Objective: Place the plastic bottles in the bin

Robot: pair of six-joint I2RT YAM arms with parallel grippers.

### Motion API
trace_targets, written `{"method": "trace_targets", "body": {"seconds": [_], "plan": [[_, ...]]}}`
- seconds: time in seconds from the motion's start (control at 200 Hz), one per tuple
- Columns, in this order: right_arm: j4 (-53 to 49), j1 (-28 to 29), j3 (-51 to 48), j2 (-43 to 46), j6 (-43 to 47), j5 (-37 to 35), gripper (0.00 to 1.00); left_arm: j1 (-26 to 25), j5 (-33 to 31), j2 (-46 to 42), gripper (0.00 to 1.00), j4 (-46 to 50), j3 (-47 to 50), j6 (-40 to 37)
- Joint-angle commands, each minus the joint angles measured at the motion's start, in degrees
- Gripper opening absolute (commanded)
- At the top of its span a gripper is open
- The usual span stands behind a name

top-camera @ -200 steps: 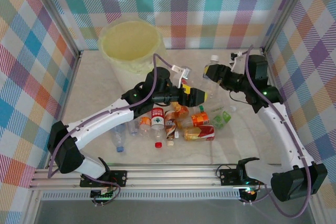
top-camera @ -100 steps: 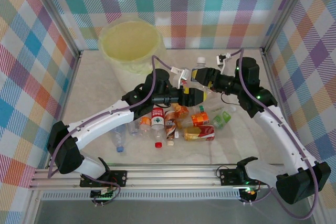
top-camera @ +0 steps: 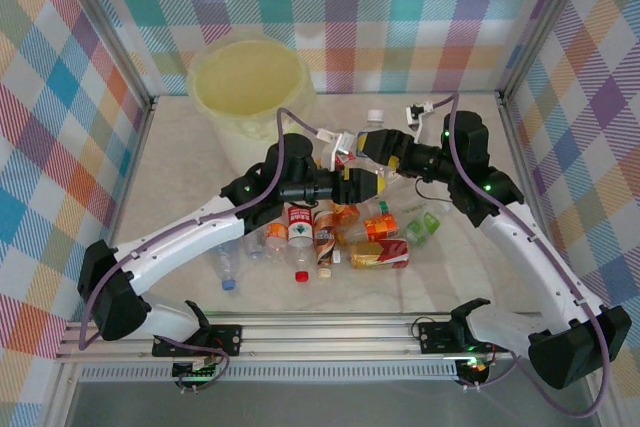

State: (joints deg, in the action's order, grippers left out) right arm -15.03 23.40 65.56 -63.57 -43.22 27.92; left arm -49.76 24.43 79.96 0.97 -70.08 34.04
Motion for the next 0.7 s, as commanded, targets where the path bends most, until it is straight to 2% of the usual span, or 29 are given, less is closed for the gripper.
{"method": "trace_targets", "body": {"seconds": [0.0, 0.235, 0.345, 0.555, 0.7], "plan": [[0.8, 0.1, -0.8, 1.6, 1.6, -0.4, 0.88, -0.2, -1.8, -3.5, 0.58, 0.9, 0.2, -1.0], [1.7, 0.1, -0.4, 4.2, 6.1, 6.8, 1.00, 0.9, -4.4, -7.6, 0.58, 6.8, 1.3, -2.6], [1.2, 0.1, -0.1, 5.3, 8.5, 10.1, 1.00, 1.4, -6.0, -10.4, 0.58, 10.7, 1.7, -3.8], [-5.2, 0.2, 2.9, 5.4, 14.8, 11.5, 1.00, 2.4, -10.7, -16.9, 0.58, 25.3, -0.3, -9.5], [-8.5, 0.1, 2.7, 9.5, 19.6, 8.8, 1.00, 3.1, -14.6, -18.0, 0.59, 35.1, -5.2, -14.1]]}}
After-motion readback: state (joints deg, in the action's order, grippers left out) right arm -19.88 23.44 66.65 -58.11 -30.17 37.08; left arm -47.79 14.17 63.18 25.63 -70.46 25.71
